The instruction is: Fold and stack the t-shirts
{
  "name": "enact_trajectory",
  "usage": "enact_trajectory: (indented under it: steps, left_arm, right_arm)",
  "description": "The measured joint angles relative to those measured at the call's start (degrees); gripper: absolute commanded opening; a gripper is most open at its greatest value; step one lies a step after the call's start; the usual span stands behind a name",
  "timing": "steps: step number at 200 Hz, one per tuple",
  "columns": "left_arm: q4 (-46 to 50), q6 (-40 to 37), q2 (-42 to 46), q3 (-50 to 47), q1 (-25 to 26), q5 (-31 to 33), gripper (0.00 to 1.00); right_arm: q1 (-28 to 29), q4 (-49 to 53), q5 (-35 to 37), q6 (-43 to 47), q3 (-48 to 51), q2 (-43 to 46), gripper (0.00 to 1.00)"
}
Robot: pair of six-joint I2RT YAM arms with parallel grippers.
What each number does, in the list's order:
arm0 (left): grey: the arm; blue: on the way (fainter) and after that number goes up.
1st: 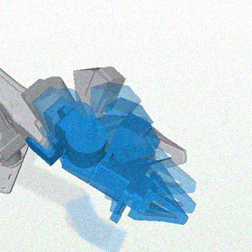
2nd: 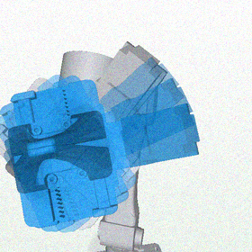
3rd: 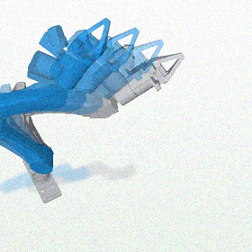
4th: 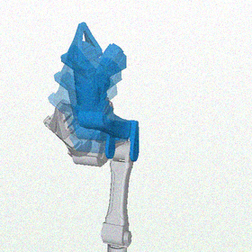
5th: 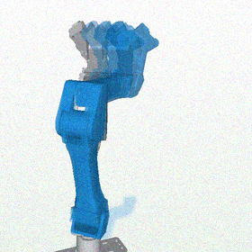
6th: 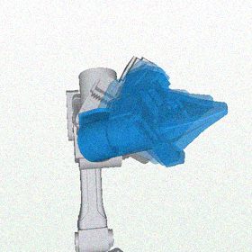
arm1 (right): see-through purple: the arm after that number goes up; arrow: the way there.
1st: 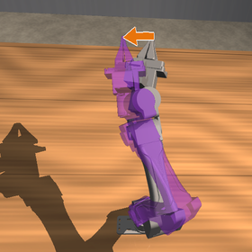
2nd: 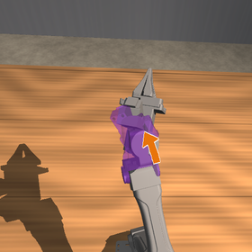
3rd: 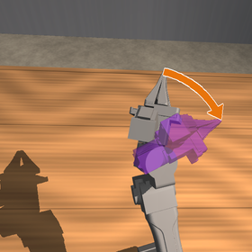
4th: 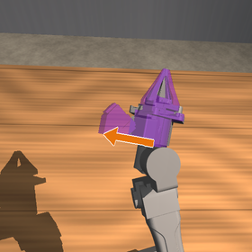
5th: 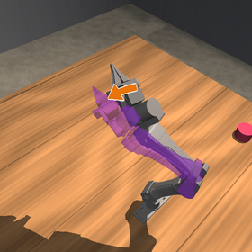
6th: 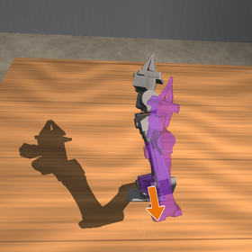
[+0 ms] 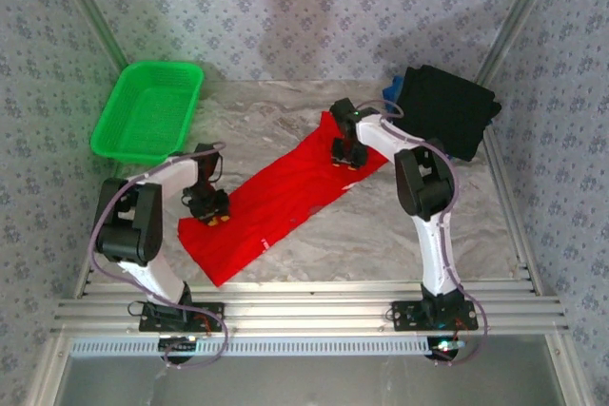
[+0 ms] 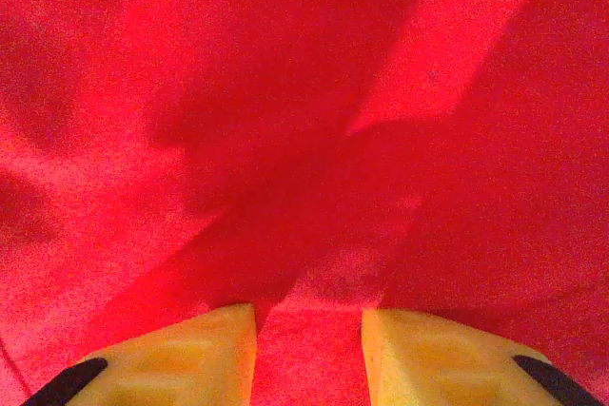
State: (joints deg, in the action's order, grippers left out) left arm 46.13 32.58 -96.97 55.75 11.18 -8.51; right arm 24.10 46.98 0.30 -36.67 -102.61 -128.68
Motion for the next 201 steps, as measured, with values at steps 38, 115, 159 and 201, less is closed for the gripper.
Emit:
enact_trajectory:
  steps: [38,115,159,201]
  left_arm:
    - [-2.1,3.4,0.6,-1.9,3.6,-4.4,0.18]
    - [-6.3,13.7,-0.4,-2.3,13.9,-15.9,0.20]
    - [-9.7,19.2,-3.8,0.2,19.5,-20.8,0.21]
    - [-11.4,22.0,-7.7,5.4,23.6,-22.6,0.23]
  right_arm:
    - [-0.3,2.7,0.9,-0.2,-11.6,-6.8,0.37]
    - [-4.8,-5.4,-11.4,-6.3,-29.8,-18.8,0.38]
    - [-7.0,-16.0,-22.8,-12.9,-42.1,-28.6,0.40]
    - [-7.6,-23.2,-29.4,-18.4,-46.7,-32.9,0.46]
